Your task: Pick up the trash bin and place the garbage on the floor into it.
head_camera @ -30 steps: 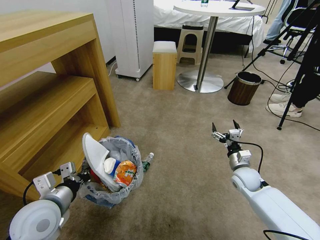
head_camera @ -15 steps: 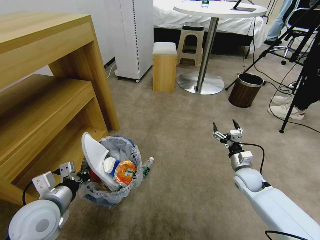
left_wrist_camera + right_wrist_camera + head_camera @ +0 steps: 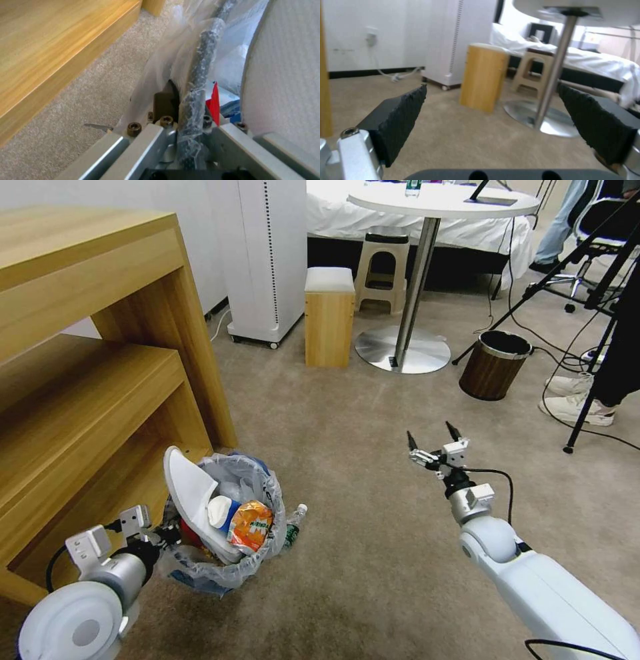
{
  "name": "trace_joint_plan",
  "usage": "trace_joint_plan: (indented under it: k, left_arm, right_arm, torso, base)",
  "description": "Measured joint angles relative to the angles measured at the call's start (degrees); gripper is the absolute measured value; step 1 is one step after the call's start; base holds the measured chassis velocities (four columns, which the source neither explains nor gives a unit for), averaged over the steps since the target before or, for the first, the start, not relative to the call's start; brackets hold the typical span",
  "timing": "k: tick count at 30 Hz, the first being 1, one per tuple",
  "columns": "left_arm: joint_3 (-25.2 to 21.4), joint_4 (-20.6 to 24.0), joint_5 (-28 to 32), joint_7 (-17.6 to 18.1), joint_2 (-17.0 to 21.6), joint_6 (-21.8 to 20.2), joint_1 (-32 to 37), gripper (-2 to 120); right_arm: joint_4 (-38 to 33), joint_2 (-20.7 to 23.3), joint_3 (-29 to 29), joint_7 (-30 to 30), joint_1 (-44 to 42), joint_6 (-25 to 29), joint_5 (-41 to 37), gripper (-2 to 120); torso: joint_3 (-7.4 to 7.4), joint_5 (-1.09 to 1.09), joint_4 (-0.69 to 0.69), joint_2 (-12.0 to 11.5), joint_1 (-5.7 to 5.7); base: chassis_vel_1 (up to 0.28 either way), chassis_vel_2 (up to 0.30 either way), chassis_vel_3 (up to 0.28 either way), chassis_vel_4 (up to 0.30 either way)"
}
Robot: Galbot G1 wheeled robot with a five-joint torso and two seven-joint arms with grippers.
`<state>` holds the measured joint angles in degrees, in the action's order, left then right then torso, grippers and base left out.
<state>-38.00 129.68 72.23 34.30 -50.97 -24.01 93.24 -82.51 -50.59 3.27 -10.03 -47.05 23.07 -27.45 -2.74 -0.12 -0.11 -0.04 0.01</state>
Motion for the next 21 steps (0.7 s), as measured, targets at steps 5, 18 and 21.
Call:
trace_joint_plan:
  k: [5, 18, 21]
  left_arm:
    - [0.24, 0.48, -0.26, 0.01, -0.64, -0.01, 0.02, 0]
    - [-2.73, -2.48, 0.22, 0.37, -1.28, -0.24, -0.71, 0]
    - [-3.02, -4.65, 0.21, -0.13, -1.03, -0.16, -1.67, 0]
  right_arm:
    - [2.09, 0.81, 5.31, 2.07, 6.33, -0.36, 0.61, 100]
    - [5.26, 0.86, 12.33, 7.46, 12.09, 1.80, 2.20, 100]
    - [5.02, 1.23, 11.54, 7.56, 11.29, 2.18, 2.41, 100]
  torso:
    - [0.00, -0.01, -0.01, 0.00, 0.00]
    - [0.00, 0.02, 0.00, 0.00, 0.00]
    - [0.00, -0.01, -0.02, 0.00, 0.00]
  base:
    - [0.000, 0.000, 0.000, 0.000]
    - [0.000, 0.000, 0.000, 0.000]
    - [0.000, 0.000, 0.000, 0.000]
